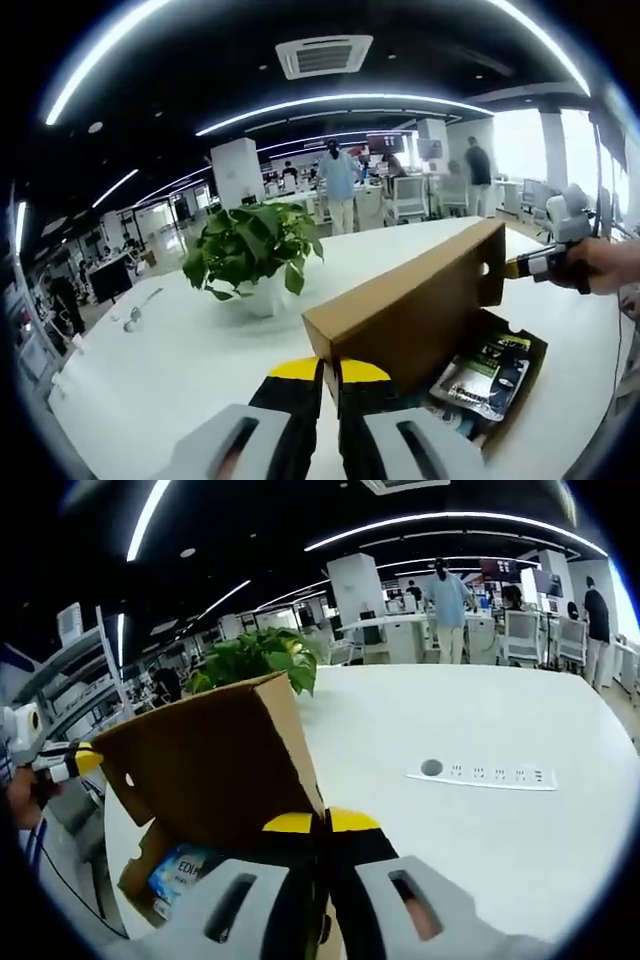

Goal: Operate the shoe box by opening the lid, removing the specified soft item, and placing it in the target area until the item is outside and the box remains undamaged.

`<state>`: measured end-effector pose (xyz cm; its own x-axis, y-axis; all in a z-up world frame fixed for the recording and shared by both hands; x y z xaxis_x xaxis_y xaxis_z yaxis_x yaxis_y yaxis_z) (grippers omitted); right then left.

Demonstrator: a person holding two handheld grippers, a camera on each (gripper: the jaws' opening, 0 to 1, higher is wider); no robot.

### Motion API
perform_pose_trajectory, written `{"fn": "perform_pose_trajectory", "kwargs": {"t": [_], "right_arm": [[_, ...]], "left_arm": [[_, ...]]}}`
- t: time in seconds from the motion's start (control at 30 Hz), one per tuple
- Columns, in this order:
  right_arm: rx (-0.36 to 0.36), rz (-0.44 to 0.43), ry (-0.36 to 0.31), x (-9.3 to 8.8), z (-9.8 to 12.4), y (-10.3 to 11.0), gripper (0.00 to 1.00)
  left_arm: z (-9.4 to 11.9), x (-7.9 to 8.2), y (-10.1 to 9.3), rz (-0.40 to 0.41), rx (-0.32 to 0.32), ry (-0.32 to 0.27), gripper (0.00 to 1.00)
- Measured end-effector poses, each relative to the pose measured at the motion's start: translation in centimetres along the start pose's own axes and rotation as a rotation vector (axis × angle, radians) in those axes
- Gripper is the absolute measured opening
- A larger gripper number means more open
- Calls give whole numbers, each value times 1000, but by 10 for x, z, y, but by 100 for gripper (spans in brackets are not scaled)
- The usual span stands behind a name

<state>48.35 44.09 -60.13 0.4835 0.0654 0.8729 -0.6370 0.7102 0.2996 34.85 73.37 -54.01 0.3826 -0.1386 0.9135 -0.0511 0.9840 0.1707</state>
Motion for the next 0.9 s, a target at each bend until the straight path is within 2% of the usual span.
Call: {"fn": "perform_pose_trajectory", "kwargs": {"t": [0.2, 0.23, 0.53, 0.9], "right_arm": [[3, 7, 1, 5, -8, 0, 1], [3, 7, 1, 5, -8, 0, 1], [5, 12, 8, 11, -21, -4, 1], [-1, -1, 11, 13, -36, -9, 0]], "left_arm": [[-13, -2, 2, -28, 0, 15, 5], [-16, -7, 2, -41, 3, 38, 5], [-26, -36, 3, -27, -27, 110, 5], [-42, -51, -2, -17, -58, 167, 4]]}}
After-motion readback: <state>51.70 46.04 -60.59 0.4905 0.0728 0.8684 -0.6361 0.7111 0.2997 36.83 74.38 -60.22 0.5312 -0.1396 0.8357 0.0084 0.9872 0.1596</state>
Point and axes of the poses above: the point that each gripper's makers call its tool centre point, and the gripper's own axes: z roughly backward along the fingers, y roughly to its left, x roughly out of its top, the point moved 4 cm from there along z, roughly backward along the fingers, and after that the axes turned 7 degrees about x, right-handed, at the moved point
